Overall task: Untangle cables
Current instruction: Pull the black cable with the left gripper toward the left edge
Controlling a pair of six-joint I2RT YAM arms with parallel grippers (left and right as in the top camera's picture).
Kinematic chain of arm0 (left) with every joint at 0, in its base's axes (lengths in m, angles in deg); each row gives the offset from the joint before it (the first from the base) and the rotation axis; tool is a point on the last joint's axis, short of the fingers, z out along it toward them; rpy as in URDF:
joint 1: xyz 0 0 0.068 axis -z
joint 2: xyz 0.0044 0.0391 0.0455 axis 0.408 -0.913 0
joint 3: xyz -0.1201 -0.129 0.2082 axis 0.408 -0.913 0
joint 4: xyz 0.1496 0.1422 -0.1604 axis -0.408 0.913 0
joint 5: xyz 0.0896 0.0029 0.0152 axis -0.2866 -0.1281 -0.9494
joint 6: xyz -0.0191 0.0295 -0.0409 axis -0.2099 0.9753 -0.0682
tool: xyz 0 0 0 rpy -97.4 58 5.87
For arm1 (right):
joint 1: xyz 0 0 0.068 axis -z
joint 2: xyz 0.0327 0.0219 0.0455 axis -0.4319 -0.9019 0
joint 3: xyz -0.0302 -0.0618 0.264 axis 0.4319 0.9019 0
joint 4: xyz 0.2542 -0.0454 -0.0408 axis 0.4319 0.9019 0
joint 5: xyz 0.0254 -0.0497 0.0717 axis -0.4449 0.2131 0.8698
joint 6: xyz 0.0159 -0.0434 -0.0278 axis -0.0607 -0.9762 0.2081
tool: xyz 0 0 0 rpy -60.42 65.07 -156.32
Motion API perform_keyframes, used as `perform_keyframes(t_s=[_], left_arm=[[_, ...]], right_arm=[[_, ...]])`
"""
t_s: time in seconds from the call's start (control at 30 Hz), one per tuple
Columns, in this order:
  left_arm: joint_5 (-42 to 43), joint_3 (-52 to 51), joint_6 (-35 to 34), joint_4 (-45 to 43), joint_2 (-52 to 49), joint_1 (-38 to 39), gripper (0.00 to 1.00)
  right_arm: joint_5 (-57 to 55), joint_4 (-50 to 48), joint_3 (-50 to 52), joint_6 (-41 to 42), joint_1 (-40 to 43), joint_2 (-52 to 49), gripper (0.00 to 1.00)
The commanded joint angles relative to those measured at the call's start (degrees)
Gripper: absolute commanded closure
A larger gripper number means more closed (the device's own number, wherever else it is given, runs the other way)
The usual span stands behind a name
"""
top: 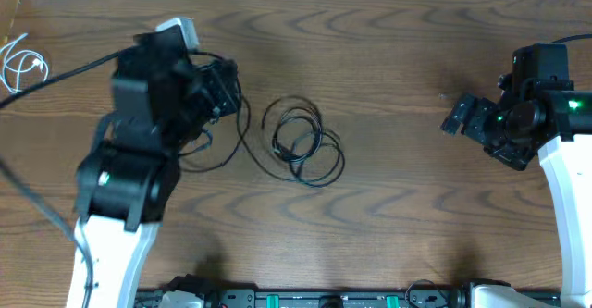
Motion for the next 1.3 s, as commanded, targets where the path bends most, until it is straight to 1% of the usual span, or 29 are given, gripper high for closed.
perform_keyframes(t_s=[0.0, 0.13, 0.3, 0.37, 0.63, 0.73, 0.8, 0.9, 0.93, 1.0, 1.07, 1.13, 1.17, 1.27], left_arm=[[10.27, 0.11, 1.09, -3.61, 3.30, 0.09, 0.93], [14.21, 0.11, -1.29, -8.70, 6.14, 0.09, 0.92], [13.92, 0.22, -1.42, -12.79, 8.96, 0.07, 0.93], [11.56, 0.76, -1.40, -13.27, 10.05, 0.07, 0.92], [-4.83, 7.56, -1.44, -13.05, 15.06, -0.46, 0.93], [-12.04, 10.08, -1.42, -10.10, 16.83, -1.18, 0.92], [-18.53, 11.06, -1.44, -7.15, 17.62, -1.55, 0.92], [-32.98, 11.52, -1.42, -3.54, 18.27, -1.70, 0.93], [-36.57, 11.52, -1.46, -3.04, 18.27, -1.70, 0.93], [-48.81, 11.50, -4.24, -1.60, 18.18, -1.70, 0.92], [-55.84, 11.50, -6.45, -1.33, 18.18, -1.70, 0.92], [-58.90, 11.67, -6.43, -1.31, 18.25, -1.70, 0.92], [-58.90, 11.74, -6.45, -1.29, 18.32, -1.70, 0.92], [-54.66, 11.72, -6.82, 0.31, 18.29, -1.68, 0.92]], right_arm=[[-0.46, 0.02, -0.74, -0.44, 0.17, 0.09, 0.01], [-0.46, 0.00, -0.74, -0.44, 0.17, 0.09, 0.01], [-0.48, 0.00, -0.74, -0.44, 0.17, 0.09, 0.01], [-0.46, 0.02, -0.74, -0.44, 0.17, 0.09, 0.01], [-0.46, 0.02, -0.74, -0.44, 0.17, 0.09, 0.01], [-0.46, 0.02, -0.74, -0.44, 0.17, 0.09, 0.01], [-0.46, 0.00, -0.74, -0.44, 0.17, 0.09, 0.01], [-0.46, 0.02, -0.74, -0.44, 0.17, 0.09, 0.01], [-0.46, 0.02, -0.74, -0.44, 0.17, 0.09, 0.01], [-0.46, 0.00, -0.74, -0.44, 0.17, 0.09, 0.01], [-0.46, 0.02, -0.74, -0.44, 0.17, 0.09, 0.01], [-0.46, 0.02, -0.74, -0.44, 0.17, 0.09, 0.01], [-0.46, 0.02, -0.74, -0.44, 0.17, 0.09, 0.01], [-0.46, 0.02, -0.74, -0.44, 0.17, 0.09, 0.01]])
